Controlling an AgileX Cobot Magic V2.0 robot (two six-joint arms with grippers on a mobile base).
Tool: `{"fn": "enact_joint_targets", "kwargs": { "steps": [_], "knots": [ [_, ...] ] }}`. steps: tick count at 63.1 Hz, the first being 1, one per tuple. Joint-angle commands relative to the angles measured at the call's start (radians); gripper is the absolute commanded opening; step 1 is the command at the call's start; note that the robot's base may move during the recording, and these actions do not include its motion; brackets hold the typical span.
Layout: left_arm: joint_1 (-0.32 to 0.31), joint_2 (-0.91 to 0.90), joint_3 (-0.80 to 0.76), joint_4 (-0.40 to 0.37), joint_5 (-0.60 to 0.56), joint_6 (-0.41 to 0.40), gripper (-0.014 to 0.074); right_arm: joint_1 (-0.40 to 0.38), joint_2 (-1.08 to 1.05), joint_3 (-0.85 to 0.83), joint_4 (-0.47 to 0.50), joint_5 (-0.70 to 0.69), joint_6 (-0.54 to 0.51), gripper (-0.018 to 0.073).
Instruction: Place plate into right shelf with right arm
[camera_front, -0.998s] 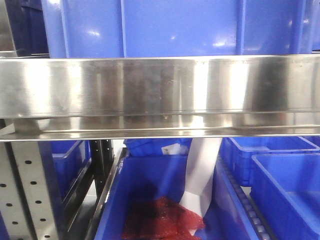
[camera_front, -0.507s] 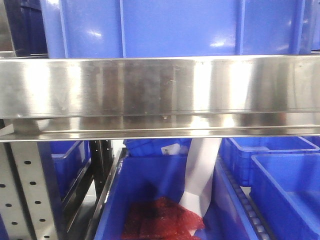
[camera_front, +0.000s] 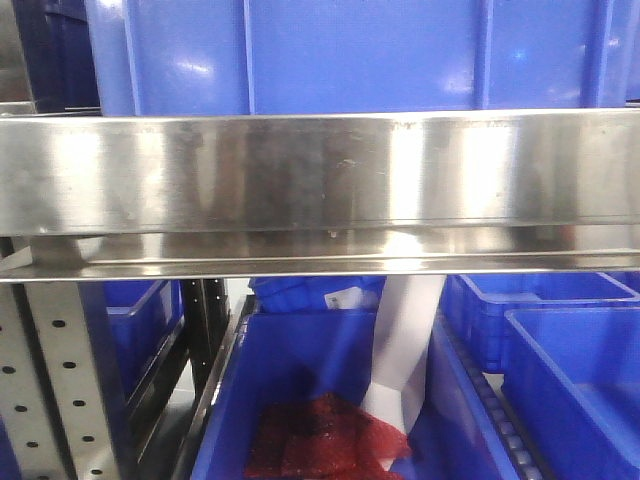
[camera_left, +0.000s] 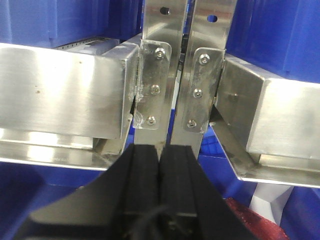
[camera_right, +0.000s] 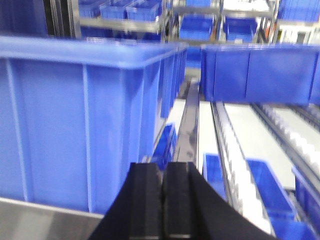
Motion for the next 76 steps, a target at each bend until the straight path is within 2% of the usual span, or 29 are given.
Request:
{"fn": "enact_joint_targets", "kwargs": {
  "steps": [1, 39, 53, 63, 76],
  "knots": [
    [-0.002, -0.010, 0.010, -0.008, -0.090, -0.007, -0.0128, -0.008, 0.001, -0.026, -0.015, -0.092, -0.004, 0.0053],
    [-0.002, -0.010, 0.010, -0.008, -0.090, -0.007, -0.0128, -0.015, -0.001, 0.002, -0.015, -0.095, -0.004, 0.0053],
    [-0.002, -0.010, 0.010, -0.008, -0.090, -0.007, -0.0128, -0.046, -0.101, 0.113, -0.015, -0.088, -0.004, 0.0053],
    [-0.002, -0.010, 0.010, -0.008, -0.090, -0.007, -0.0128, -0.128, -0.250, 0.227, 0.005, -0.096, -0.004, 0.0053],
    [-0.002, -0.010, 0.010, -0.008, -0.090, -0.007, -0.0128, -0.161, -0.369, 0.385, 0.011, -0.176, -0.004, 0.0053]
  ]
}}
